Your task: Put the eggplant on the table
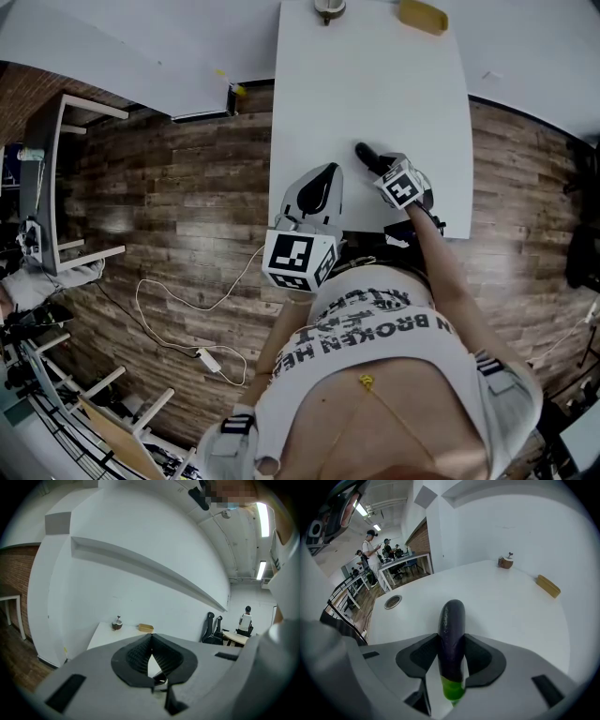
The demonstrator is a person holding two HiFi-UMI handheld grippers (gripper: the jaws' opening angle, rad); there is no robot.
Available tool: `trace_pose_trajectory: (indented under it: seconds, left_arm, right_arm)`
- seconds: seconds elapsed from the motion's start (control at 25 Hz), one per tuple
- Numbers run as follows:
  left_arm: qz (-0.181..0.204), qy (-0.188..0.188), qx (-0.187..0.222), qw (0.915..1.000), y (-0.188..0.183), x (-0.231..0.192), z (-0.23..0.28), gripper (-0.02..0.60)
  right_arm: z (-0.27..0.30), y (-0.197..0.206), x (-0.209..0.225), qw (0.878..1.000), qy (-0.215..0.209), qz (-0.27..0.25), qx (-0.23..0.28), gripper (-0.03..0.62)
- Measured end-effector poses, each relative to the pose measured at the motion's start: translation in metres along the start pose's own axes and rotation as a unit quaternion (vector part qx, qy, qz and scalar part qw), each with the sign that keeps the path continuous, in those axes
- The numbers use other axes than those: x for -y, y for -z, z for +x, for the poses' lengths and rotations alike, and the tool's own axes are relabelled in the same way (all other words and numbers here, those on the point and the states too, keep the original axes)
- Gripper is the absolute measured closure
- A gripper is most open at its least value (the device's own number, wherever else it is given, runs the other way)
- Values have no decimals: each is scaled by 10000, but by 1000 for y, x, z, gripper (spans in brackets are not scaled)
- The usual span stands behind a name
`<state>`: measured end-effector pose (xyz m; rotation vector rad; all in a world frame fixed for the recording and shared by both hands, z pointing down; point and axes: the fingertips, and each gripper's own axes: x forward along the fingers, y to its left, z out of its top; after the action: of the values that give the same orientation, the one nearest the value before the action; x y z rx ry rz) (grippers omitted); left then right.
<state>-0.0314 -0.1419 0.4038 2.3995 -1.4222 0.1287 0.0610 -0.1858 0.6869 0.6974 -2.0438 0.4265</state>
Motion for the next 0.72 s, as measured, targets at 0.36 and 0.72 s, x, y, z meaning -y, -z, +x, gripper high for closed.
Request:
trace_pose_trajectory:
  seconds: [0.36, 0.72]
  left_arm:
    - [27, 48, -35, 10000, -1, 4, 5, 583]
    - [38, 92, -82, 9999, 1, 5, 10, 583]
  right_arm:
    - [-1, 2, 2, 10000, -49, -16, -31, 419]
    - [-1, 3, 2, 9998, -127, 70, 108, 419]
